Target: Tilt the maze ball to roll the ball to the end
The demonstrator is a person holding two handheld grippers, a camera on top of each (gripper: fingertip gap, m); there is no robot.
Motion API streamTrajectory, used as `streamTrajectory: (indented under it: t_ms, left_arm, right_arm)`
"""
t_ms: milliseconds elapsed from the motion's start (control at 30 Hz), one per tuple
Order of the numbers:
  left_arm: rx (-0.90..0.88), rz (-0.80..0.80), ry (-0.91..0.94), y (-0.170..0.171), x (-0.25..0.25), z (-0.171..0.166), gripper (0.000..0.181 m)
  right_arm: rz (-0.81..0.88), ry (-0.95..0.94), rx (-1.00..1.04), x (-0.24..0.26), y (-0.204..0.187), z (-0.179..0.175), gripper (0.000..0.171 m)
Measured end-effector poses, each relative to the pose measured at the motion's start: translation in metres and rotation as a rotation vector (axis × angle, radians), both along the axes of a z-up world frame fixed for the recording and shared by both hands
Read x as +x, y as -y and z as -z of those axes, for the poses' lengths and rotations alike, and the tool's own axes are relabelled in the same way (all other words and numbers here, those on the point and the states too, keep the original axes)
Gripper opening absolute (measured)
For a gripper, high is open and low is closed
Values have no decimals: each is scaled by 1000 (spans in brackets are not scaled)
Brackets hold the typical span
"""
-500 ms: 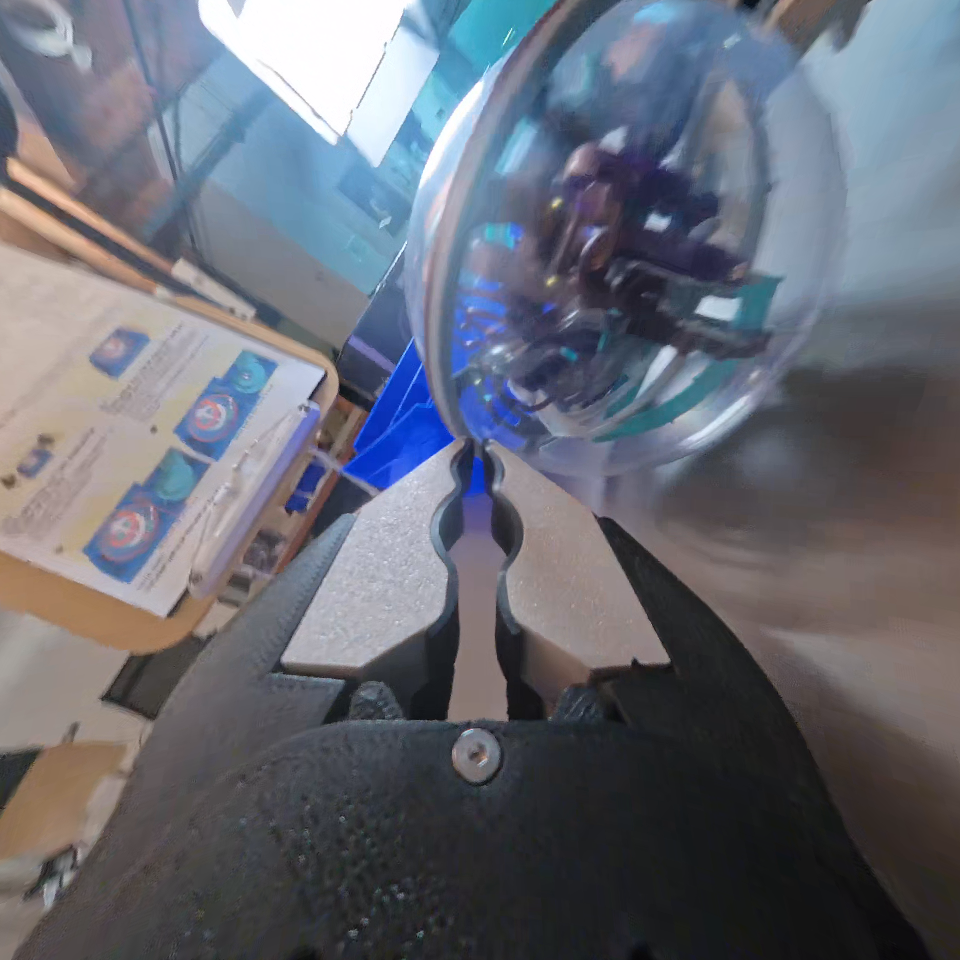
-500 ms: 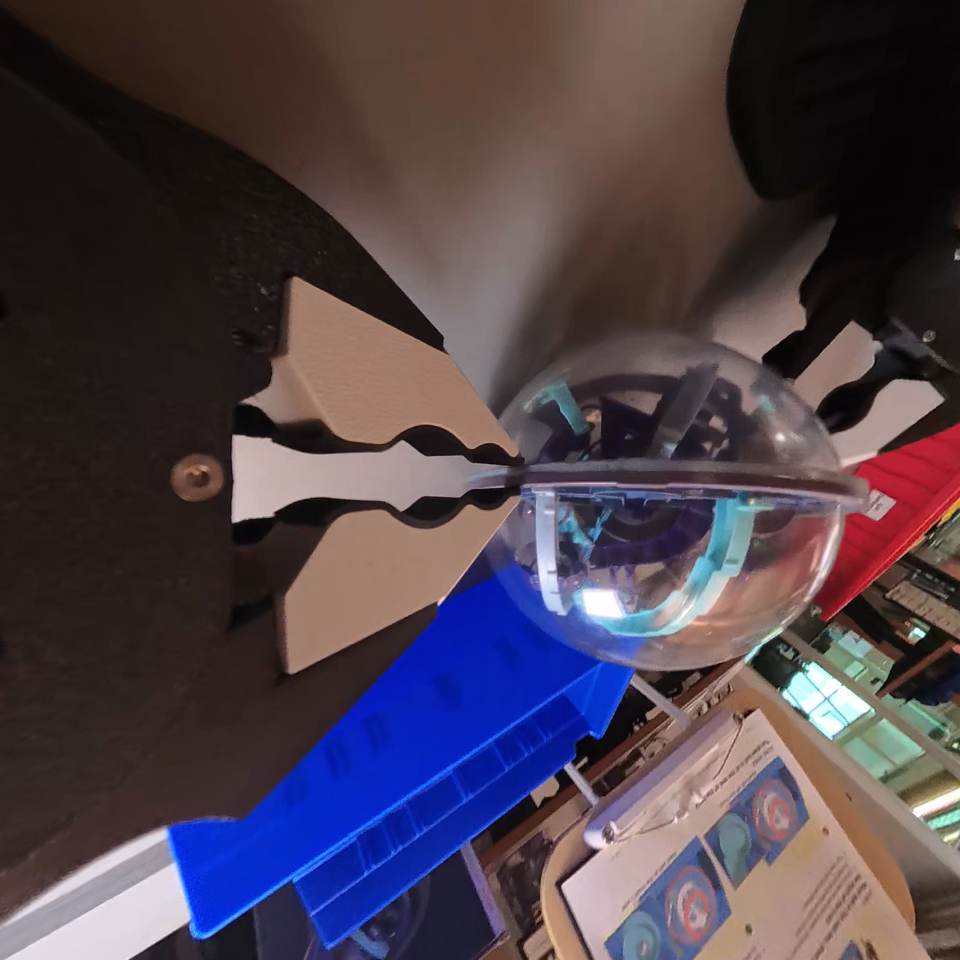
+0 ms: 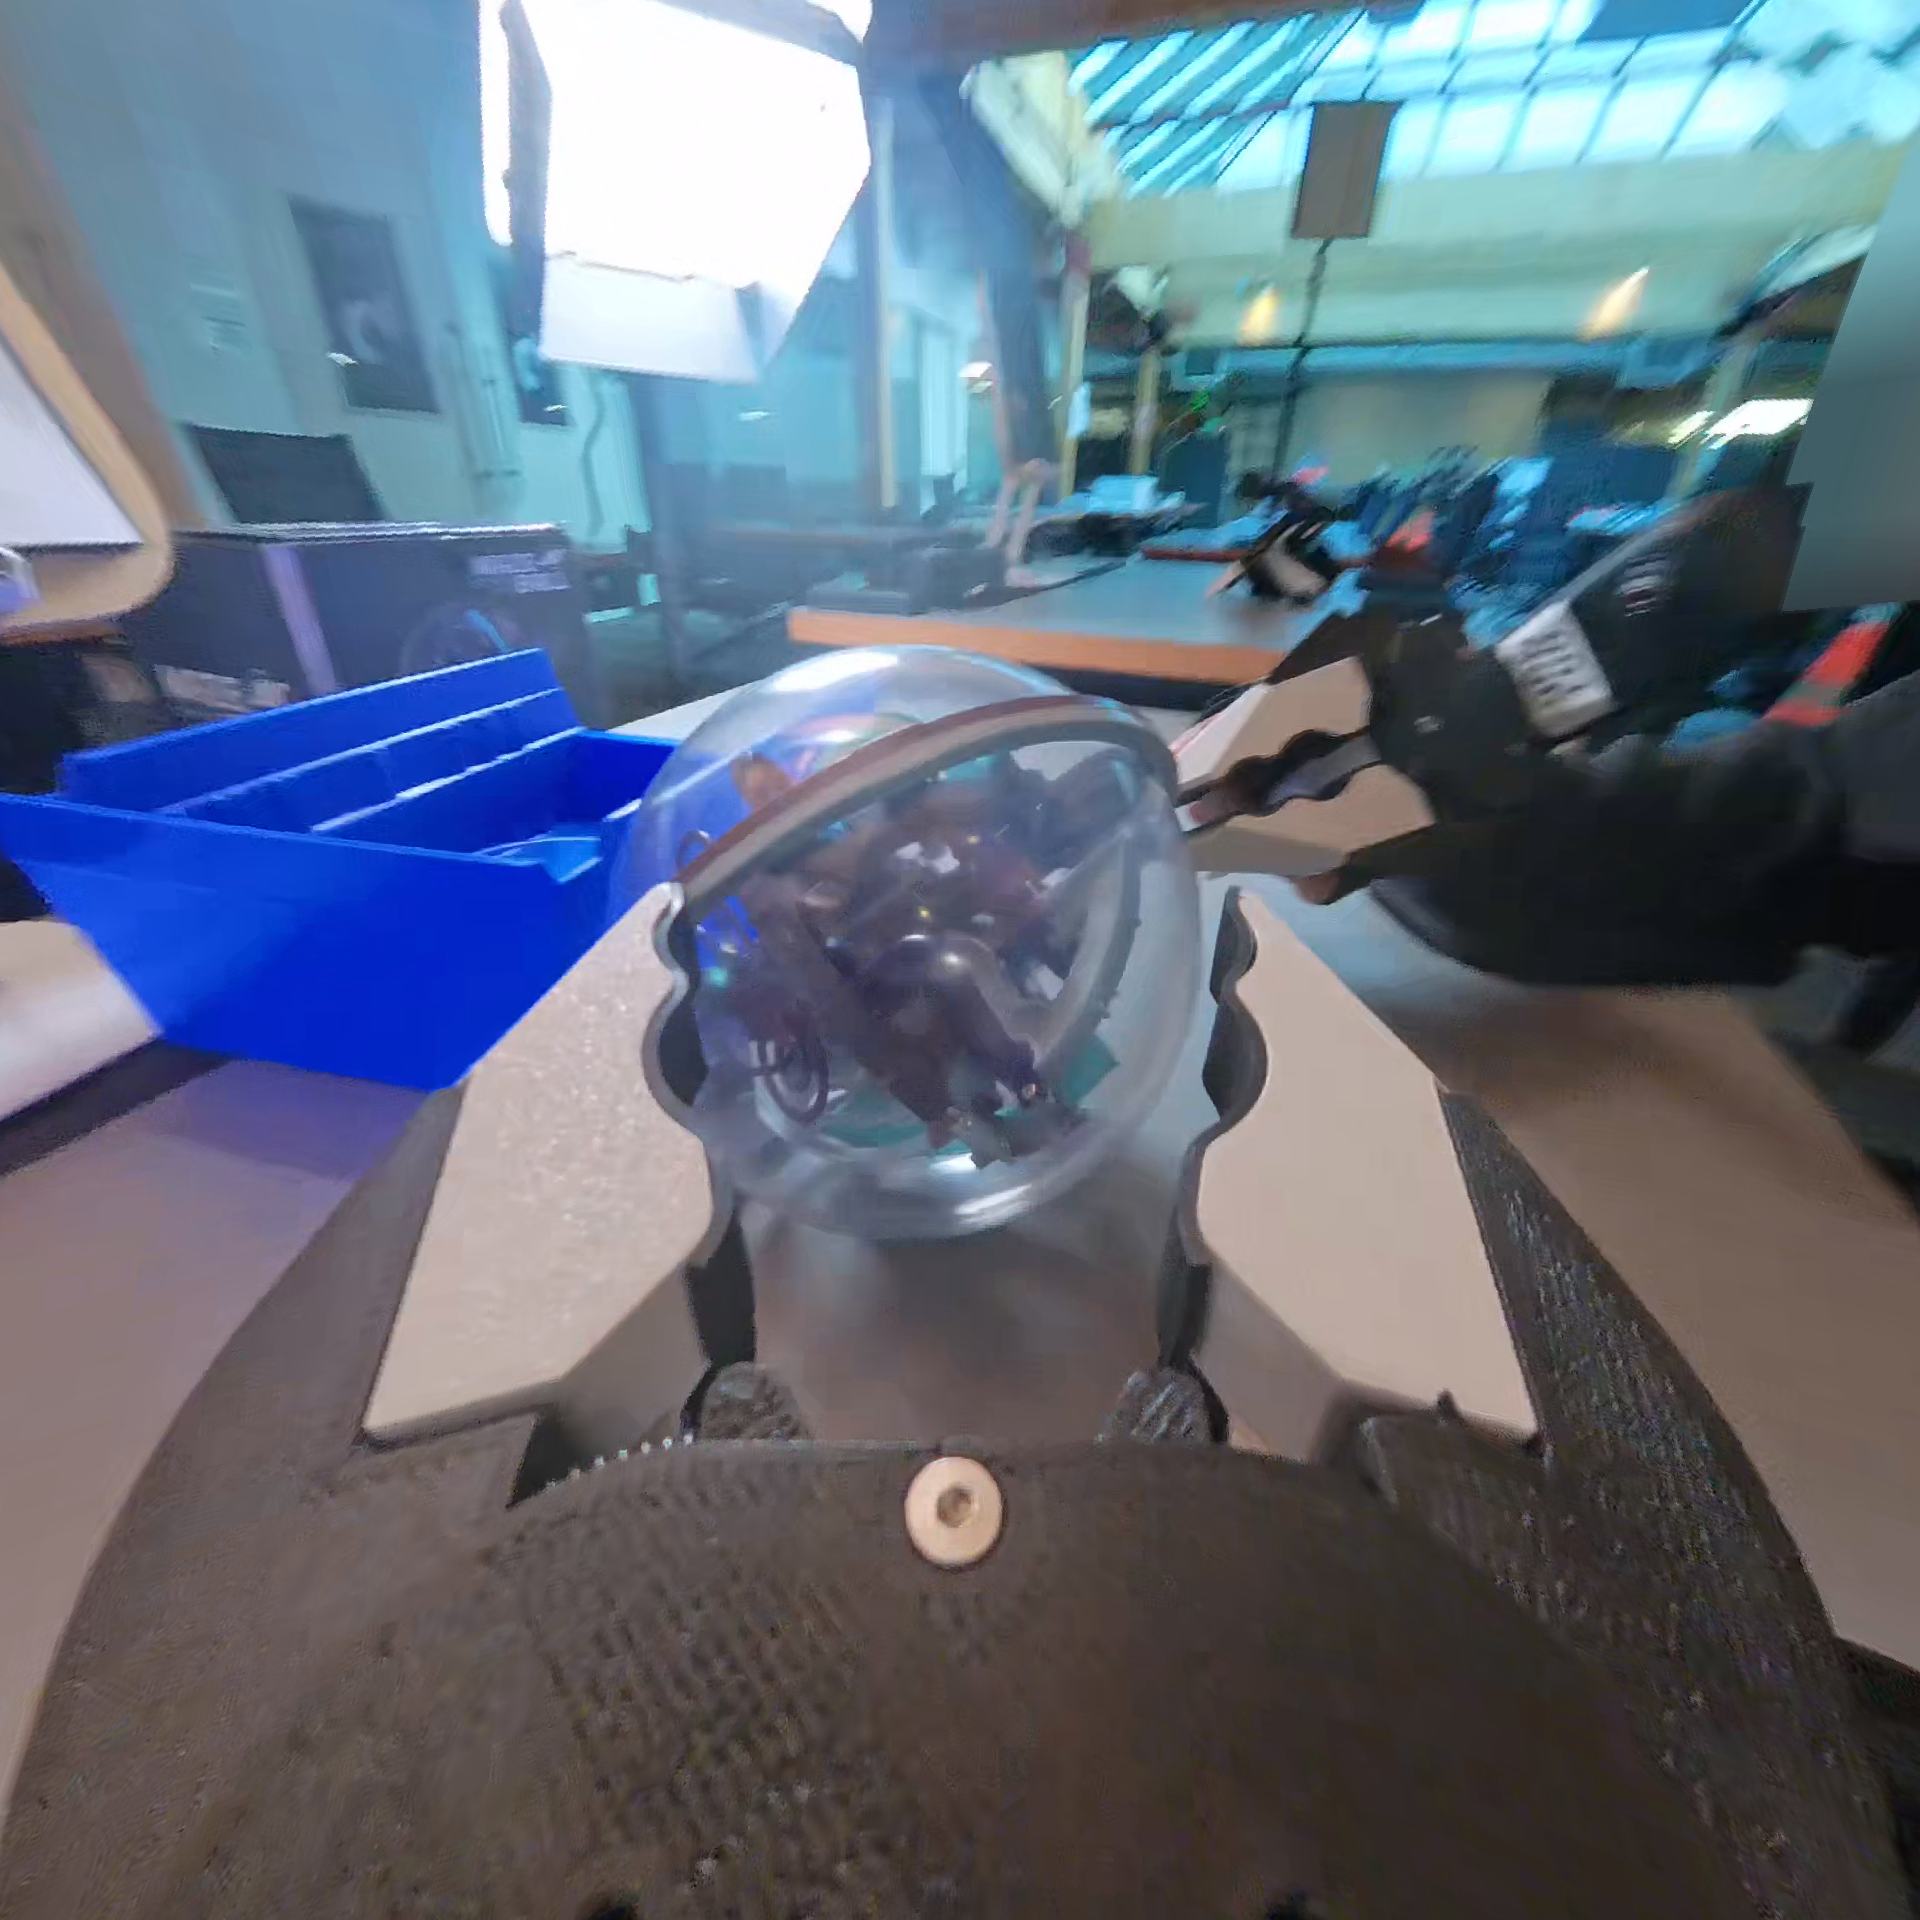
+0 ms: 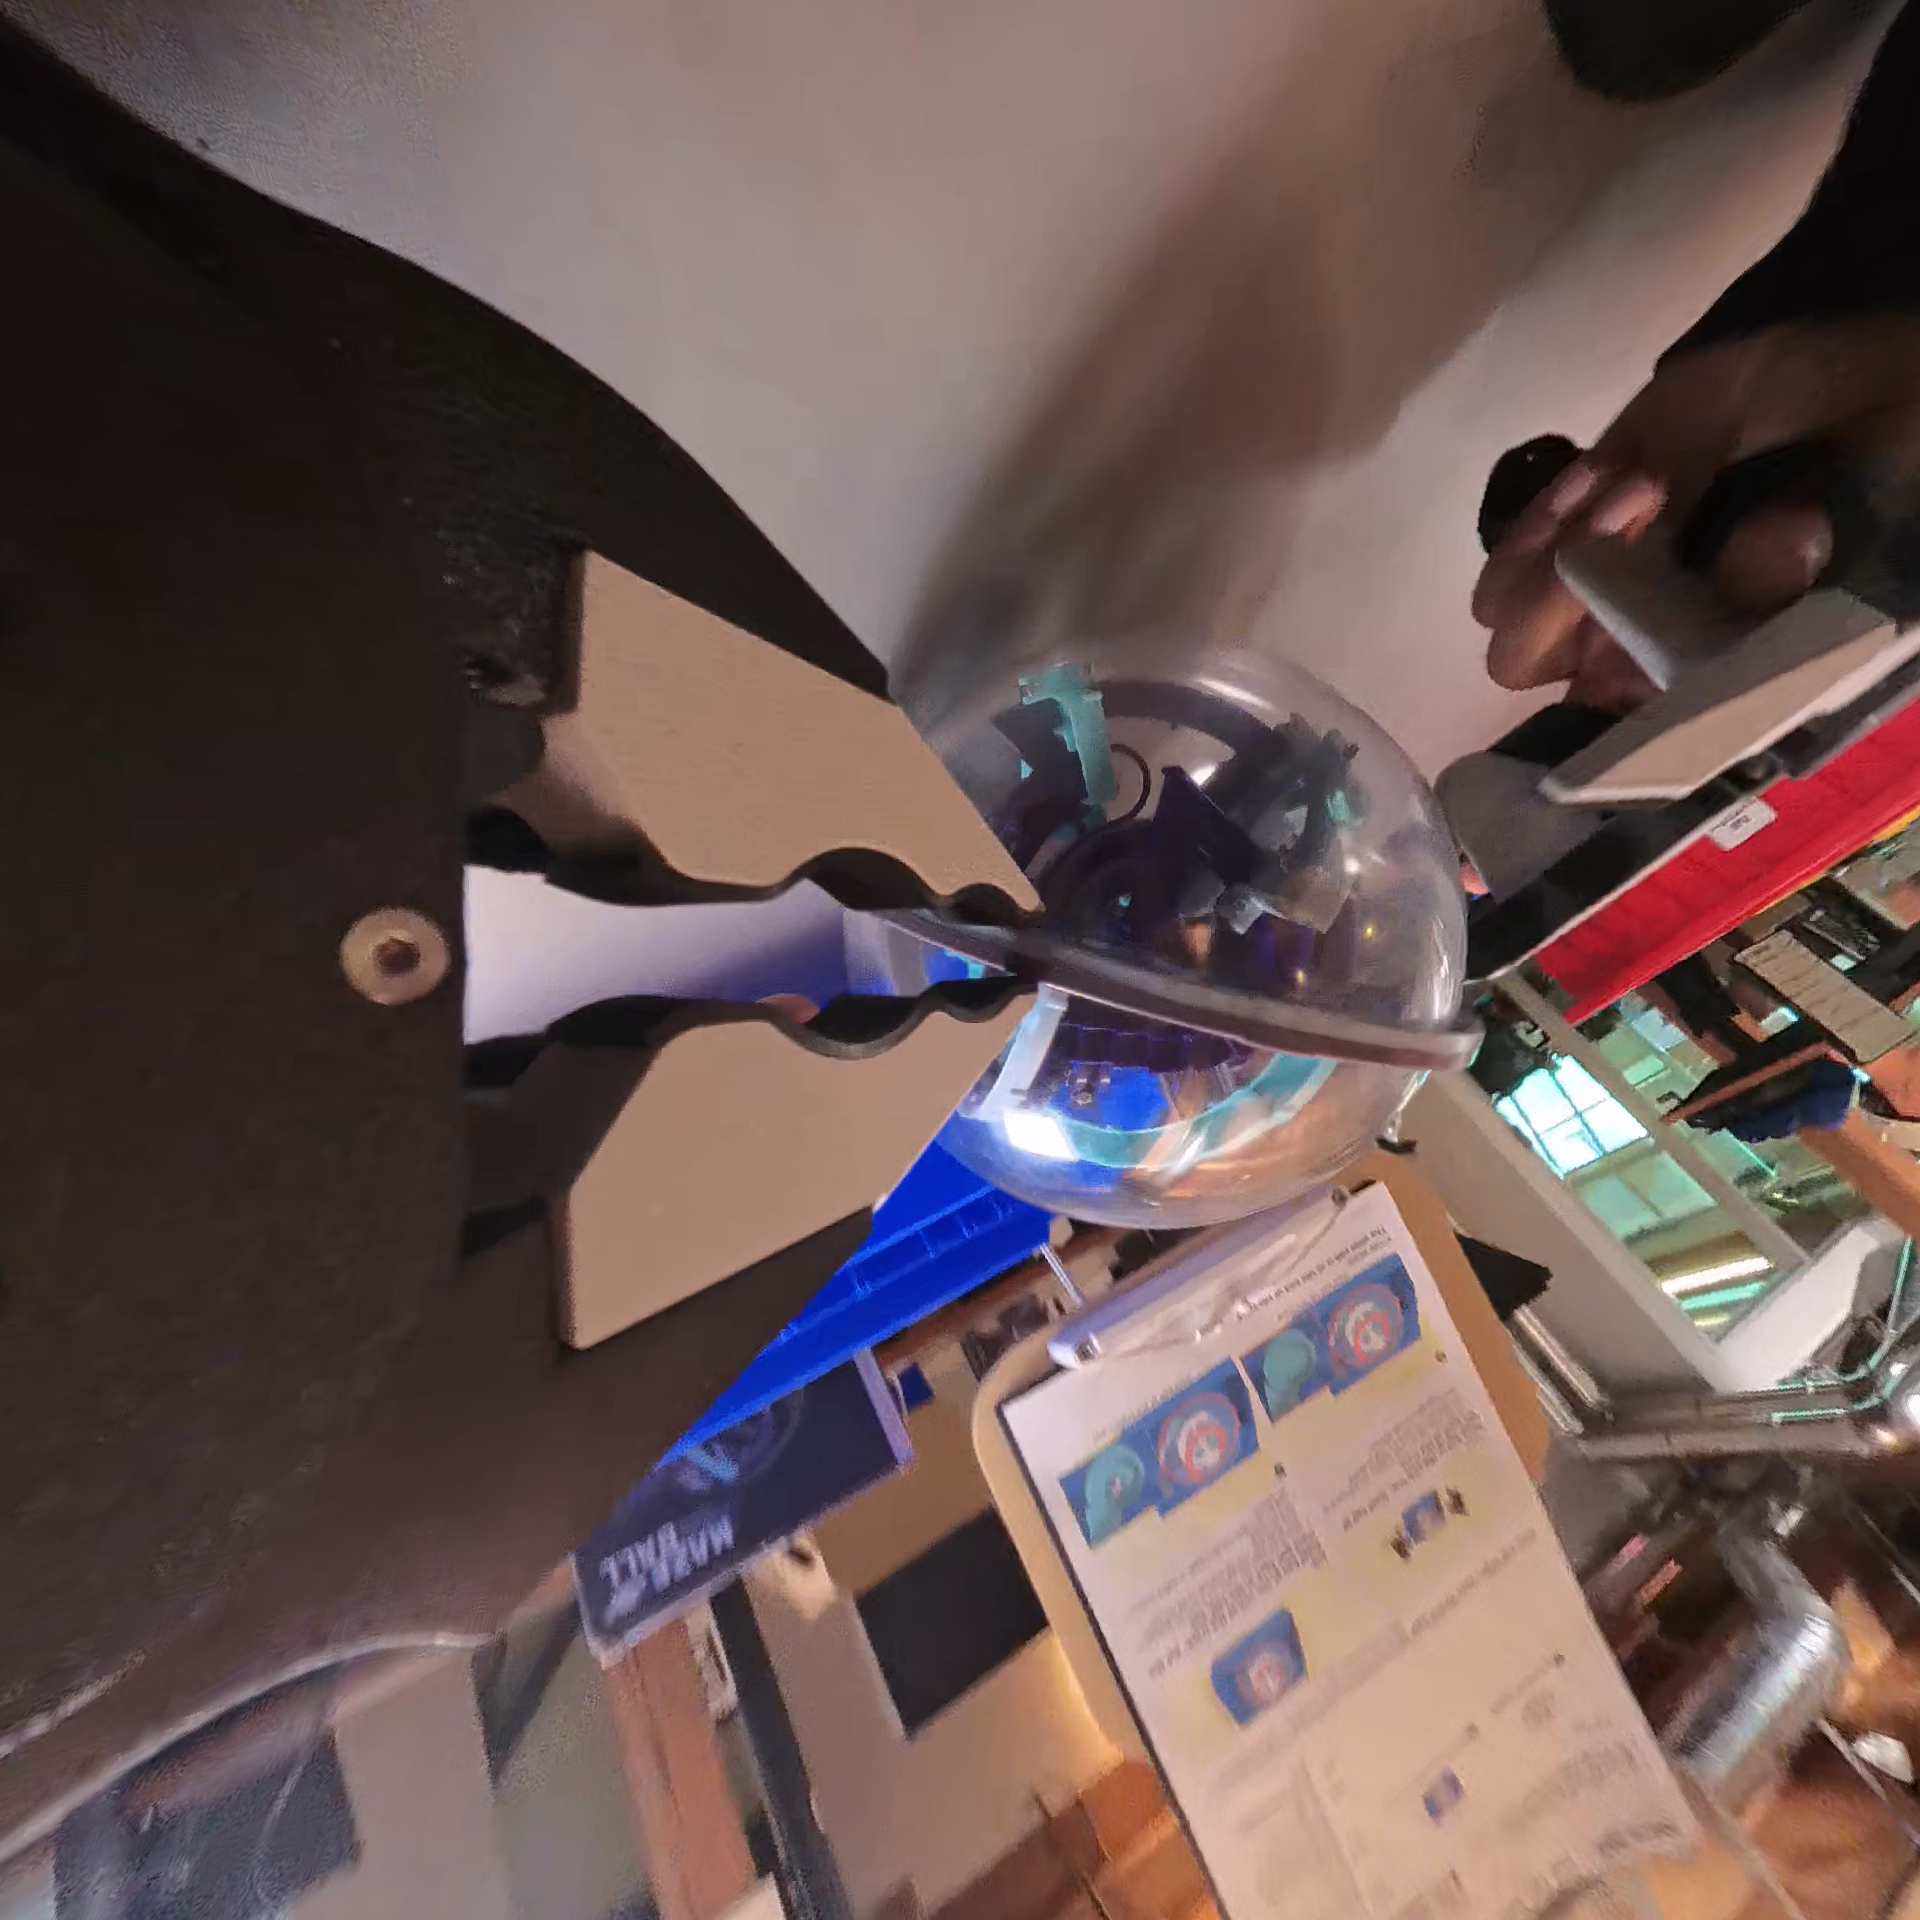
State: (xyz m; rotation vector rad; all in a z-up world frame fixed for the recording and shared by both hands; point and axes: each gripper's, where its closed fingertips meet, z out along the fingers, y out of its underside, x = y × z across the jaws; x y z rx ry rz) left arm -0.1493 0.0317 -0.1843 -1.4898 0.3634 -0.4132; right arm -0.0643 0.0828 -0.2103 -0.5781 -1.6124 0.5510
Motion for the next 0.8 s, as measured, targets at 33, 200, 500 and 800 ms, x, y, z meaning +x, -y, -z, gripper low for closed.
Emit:
streamTrajectory:
  t_ms: [33, 200, 500, 800]
  left_arm:
    - [9, -32, -38, -1, -1, 0, 91]
    - [-83, -17, 221, 0, -30, -2, 90]
    - [-303, 239, 902, -5, -45, 13, 53]
    - [-402, 179, 821, -7, -36, 30, 43]
  right_arm:
    - [8, -12, 53, -1, 2, 0, 7]
    - [27, -51, 473, 1, 10, 3, 6]
    - [-39, -8, 651, 3, 31, 15, 5]
    - [-162, 57, 657, 2, 62, 39, 6]
